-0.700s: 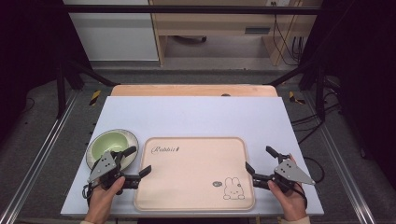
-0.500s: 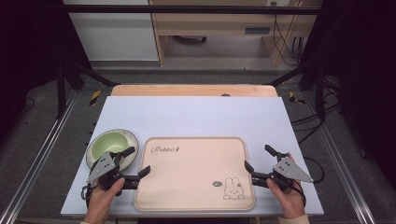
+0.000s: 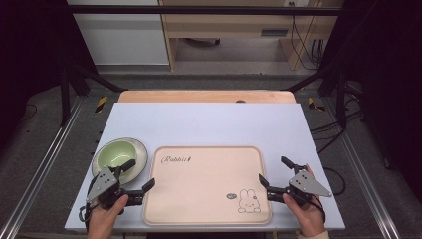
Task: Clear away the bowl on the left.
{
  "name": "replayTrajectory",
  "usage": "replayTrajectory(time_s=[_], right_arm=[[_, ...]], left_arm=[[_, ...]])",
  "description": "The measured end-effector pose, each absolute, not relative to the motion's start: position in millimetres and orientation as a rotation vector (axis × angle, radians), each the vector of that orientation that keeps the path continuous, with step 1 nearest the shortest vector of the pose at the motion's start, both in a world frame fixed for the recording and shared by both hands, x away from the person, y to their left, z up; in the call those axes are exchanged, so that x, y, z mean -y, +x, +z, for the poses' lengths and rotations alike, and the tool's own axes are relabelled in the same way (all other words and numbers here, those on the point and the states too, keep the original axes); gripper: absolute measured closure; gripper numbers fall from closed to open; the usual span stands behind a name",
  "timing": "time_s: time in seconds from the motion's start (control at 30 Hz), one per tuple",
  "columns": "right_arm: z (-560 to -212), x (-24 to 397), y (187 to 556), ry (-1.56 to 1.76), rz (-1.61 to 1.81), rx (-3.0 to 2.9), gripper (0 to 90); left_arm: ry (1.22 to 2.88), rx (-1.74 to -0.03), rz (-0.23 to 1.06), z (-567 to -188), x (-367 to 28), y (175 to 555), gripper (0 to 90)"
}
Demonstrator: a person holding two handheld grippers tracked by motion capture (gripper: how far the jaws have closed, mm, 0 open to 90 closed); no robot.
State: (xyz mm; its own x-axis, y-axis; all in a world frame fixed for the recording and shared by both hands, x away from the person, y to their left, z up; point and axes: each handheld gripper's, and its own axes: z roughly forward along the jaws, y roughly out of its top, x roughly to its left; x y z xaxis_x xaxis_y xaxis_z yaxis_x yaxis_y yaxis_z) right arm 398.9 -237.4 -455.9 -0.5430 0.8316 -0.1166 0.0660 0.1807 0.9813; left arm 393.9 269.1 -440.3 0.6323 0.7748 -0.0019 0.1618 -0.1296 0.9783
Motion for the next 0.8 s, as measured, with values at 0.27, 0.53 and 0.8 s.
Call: replayTrajectory(time_s=[0.27, 0.53, 0.8], right_arm=[[-456.8, 236.1, 403.2, 0.854, 1.415, -1.785, 7.4], [-457.3, 234.0, 401.8, 0.855, 1.407, -1.787, 7.3], [-458.0, 231.9, 403.0, 0.863, 1.392, -1.793, 6.1]], left_arm=[[1.697, -0.794, 0.715, -426.1, -271.7, 397.8, 5.4], [1.712, -0.839, 0.736, -408.7, -284.9, 412.9, 6.0], [1.721, -0.932, 0.731, -399.8, -303.4, 427.9, 6.9]])
